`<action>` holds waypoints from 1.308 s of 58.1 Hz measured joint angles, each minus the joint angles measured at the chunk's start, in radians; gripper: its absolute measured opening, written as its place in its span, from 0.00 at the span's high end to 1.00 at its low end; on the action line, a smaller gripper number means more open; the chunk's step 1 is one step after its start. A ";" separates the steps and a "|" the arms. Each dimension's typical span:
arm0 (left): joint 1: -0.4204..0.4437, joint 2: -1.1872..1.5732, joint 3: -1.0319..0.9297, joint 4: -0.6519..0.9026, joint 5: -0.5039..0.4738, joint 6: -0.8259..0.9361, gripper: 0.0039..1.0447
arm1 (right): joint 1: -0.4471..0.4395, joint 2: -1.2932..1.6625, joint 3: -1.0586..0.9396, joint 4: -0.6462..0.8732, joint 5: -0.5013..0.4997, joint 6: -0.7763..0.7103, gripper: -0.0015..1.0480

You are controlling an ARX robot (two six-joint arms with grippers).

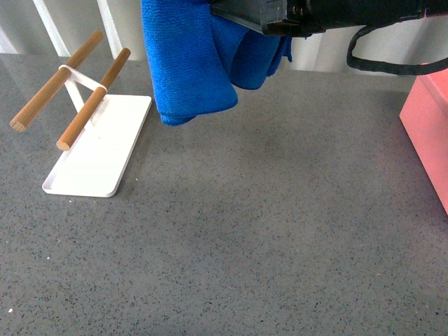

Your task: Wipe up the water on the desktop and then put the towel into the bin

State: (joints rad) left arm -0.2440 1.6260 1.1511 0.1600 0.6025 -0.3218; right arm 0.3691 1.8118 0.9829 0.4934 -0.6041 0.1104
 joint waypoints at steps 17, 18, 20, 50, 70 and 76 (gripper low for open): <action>0.000 0.000 0.000 0.002 0.004 0.001 0.06 | -0.026 -0.027 -0.045 -0.023 0.020 -0.017 0.96; 0.000 0.000 0.000 0.002 0.003 0.000 0.06 | -0.028 -0.029 -0.048 -0.023 0.020 -0.018 0.96; 0.000 0.000 0.000 0.002 0.003 0.000 0.06 | -0.030 -0.032 -0.051 -0.023 0.020 -0.018 0.96; 0.029 -0.238 -0.488 0.590 -0.812 0.286 0.57 | -0.059 -0.062 -0.114 -0.024 0.046 -0.021 0.96; 0.103 -0.428 -0.786 0.666 -0.732 0.311 0.97 | -0.082 -0.084 -0.114 -0.072 0.045 -0.045 0.96; 0.133 -0.506 -0.871 0.668 -0.712 0.314 0.97 | -0.101 -0.085 -0.112 -0.084 0.045 -0.058 0.96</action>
State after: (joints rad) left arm -0.1112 1.1198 0.2802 0.8276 -0.1097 -0.0078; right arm 0.2684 1.7271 0.8707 0.4099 -0.5594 0.0521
